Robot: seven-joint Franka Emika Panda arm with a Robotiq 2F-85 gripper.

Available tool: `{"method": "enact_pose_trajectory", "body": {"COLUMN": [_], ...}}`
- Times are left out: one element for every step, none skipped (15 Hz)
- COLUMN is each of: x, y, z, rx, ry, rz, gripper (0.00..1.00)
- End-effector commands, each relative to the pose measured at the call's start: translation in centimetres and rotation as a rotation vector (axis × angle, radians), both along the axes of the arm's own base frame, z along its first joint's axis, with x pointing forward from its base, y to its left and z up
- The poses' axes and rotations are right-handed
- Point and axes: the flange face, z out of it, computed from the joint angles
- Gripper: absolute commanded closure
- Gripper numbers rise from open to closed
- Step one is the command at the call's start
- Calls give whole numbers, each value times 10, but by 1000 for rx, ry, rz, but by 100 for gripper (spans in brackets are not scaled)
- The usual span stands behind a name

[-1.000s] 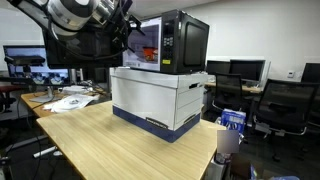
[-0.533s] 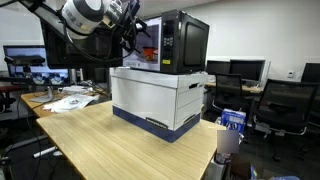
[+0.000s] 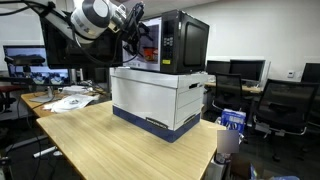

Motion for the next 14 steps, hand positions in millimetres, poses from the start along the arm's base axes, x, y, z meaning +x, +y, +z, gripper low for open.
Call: {"method": "enact_pose_trajectory", "body": {"x": [10,10,11,12,12,13,13,13,13,13,13,13,13,13], "y": [1,3,4,8,10,11,13,15,16,17,17,17,17,16], "z": [-1,-1,-2,-4,-6,-6,-7,-8,-9,-9,-9,-9,-8,-6], "rx": [21,20,20,24,26,27,30,34,36,39,43,47,50,53], "ry": [-26,-26,-26,-19,-11,-9,-6,-2,-1,0,1,3,4,5], "rz": [3,8,11,13,15,16,17,17,18,18,17,14,11,6], "gripper": [25,27,33,41,52,58,65,72,79,85,92,95,96,97]}}
